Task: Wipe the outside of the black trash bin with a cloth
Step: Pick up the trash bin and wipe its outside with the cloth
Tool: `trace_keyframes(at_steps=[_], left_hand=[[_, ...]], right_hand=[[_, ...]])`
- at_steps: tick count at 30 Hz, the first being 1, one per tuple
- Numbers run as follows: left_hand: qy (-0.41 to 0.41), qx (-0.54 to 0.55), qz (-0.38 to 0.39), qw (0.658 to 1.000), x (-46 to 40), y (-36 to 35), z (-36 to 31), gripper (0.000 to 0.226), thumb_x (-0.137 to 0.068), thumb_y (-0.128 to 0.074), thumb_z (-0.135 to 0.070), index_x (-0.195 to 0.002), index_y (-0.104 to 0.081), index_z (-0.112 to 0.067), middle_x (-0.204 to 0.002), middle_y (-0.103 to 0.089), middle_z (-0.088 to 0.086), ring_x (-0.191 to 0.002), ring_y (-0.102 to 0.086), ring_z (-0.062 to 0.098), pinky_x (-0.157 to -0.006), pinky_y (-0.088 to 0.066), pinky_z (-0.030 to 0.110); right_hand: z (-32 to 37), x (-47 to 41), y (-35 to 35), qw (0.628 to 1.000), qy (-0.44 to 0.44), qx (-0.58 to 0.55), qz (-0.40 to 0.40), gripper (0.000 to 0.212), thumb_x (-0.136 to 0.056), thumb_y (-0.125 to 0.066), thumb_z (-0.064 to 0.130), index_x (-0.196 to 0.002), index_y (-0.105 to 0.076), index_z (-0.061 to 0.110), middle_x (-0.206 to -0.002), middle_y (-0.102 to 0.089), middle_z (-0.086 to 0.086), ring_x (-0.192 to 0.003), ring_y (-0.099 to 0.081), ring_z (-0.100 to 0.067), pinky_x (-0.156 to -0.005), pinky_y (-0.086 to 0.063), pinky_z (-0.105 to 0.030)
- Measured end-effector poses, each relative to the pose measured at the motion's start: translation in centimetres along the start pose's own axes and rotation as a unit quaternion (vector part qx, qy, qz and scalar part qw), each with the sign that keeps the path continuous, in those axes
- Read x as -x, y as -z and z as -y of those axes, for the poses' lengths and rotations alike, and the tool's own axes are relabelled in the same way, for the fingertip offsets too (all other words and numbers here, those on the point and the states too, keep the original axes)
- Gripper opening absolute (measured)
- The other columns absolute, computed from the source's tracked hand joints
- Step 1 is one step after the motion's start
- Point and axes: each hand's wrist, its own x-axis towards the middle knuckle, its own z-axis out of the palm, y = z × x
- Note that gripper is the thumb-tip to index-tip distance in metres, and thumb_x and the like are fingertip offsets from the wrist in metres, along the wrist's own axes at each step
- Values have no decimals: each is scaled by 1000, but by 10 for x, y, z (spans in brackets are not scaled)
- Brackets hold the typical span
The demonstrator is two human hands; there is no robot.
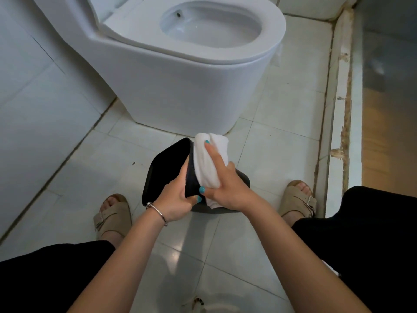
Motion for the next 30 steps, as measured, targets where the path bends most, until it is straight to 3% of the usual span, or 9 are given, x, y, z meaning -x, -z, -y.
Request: trace_keyframes(at_steps=[2, 4, 7, 13, 18, 21, 23, 26, 30], left_hand=[[3, 19, -2, 1000, 1, 1, 2, 106, -72, -66, -9, -151, 1, -36, -145, -35, -14, -129, -39, 4, -99, -35, 14], [4, 19, -7, 1000, 2, 3, 1, 106, -72, -66, -9, -151, 1, -36, -147, -31, -13, -130, -36, 3, -99, -33, 11], [4, 2, -7, 1000, 2, 0, -4, 105, -73, -68, -12, -151, 0, -37, -149, -31, -12, -132, -35, 7, -104, -33, 21], [-3, -16, -17, 1000, 6, -7, -4, 101, -76, -60, -6, -150, 0, -40, -129, -54, -3, -110, -58, 20, -97, -48, 42], [1, 9, -24, 1000, 5, -3, -2, 105, -79, -64, -2, -150, 3, -40, -140, -43, -14, -123, -48, 8, -98, -41, 20], [8, 18, -19, 1000, 4, -1, -1, 107, -80, -67, 0, -150, 4, -39, -139, -35, -25, -126, -39, 0, -95, -33, 9], [12, 22, -23, 999, 5, 1, -1, 108, -79, -67, 0, -150, 5, -39, -142, -36, -20, -127, -39, 2, -98, -33, 14], [9, 27, -21, 999, 5, 6, 0, 109, -77, -69, -1, -150, 3, -39, -145, -37, -13, -131, -40, 6, -105, -36, 25], [11, 7, -13, 1000, 5, 3, -2, 110, -76, -69, -3, -150, 3, -41, -143, -39, -14, -128, -44, 9, -101, -38, 21]], right_hand=[[5, 1, -4, 1000, 15, -1, 4, 101, -86, -68, 18, -142, 3, 61, -119, -30, -6, -91, -43, -15, -70, -34, -10], [5, 1, -1, 1000, 5, -12, -2, 103, -85, -69, 19, -141, 5, 63, -120, -32, -8, -98, -43, -22, -79, -36, -19], [-2, 1, 9, 999, -40, -8, 5, 104, -85, -70, 22, -140, 8, 64, -121, -32, -9, -108, -42, -31, -91, -37, -36], [16, 1, 1, 999, -15, -24, 14, 100, -87, -68, 20, -144, 6, 57, -124, -29, -9, -102, -43, -27, -87, -33, -28], [14, -8, 1, 994, -43, -95, -24, 101, -83, -71, 25, -142, 2, 62, -128, -35, -9, -107, -45, -28, -85, -40, -31], [9, -10, -9, 979, -48, -147, -131, 99, -76, -80, 30, -148, -15, 48, -137, -40, -4, -121, -44, -24, -92, -39, -28], [9, -10, -14, 973, -42, -147, -170, 99, -71, -83, 34, -149, -22, 44, -137, -41, -4, -123, -44, -22, -92, -37, -24], [9, -5, -13, 991, -45, -93, -89, 105, -74, -79, 38, -148, -6, 52, -128, -34, -7, -108, -44, -23, -85, -34, -23], [4, -2, -12, 989, -54, -93, -105, 95, -83, -70, 41, -148, -1, 53, -132, -36, -10, -101, -45, -21, -79, -38, -23]])
